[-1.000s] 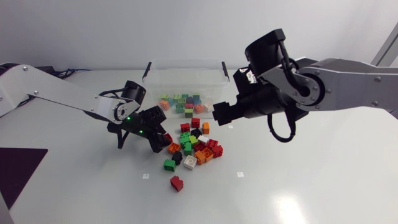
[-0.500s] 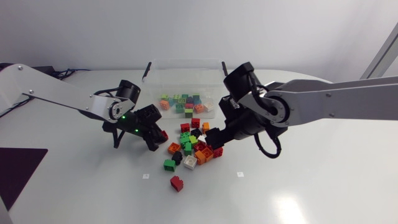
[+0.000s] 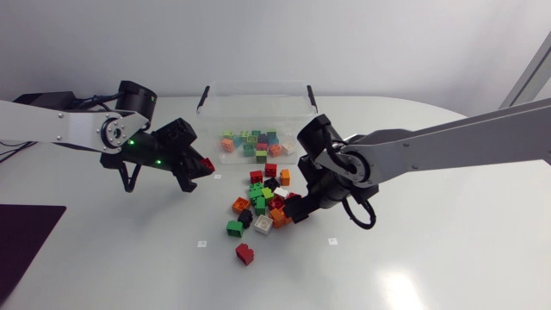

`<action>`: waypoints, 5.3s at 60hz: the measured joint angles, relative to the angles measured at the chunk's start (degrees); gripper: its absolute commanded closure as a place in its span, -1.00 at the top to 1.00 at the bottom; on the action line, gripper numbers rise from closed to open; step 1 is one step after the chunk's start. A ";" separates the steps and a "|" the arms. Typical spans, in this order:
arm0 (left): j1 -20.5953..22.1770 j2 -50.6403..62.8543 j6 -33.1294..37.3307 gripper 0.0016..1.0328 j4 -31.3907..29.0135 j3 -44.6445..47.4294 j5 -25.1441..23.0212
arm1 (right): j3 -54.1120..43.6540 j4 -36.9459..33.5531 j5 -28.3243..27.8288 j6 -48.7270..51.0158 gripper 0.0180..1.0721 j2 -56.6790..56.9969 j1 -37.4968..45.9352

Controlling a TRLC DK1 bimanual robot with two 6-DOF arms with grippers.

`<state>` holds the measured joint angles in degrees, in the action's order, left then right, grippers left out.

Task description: Place the duplo bricks in the container

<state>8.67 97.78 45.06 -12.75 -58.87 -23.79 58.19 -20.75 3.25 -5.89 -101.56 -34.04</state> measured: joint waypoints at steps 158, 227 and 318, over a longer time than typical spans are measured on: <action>1.22 3.63 -24.02 -0.60 11.26 -20.79 0.02 | 16.13 -9.99 5.79 -2.67 -0.40 0.72 2.89; -1.49 -3.87 -24.37 0.90 1.49 -17.59 -1.99 | 47.19 -7.32 3.82 -2.43 -0.40 -12.74 2.89; 15.89 -7.45 -25.77 0.89 -22.40 0.22 8.94 | 50.88 -6.14 7.39 -1.55 0.85 -14.64 3.45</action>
<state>24.56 90.32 19.29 -35.16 -58.65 -14.85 109.08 -26.89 10.63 -7.44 -116.20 -30.59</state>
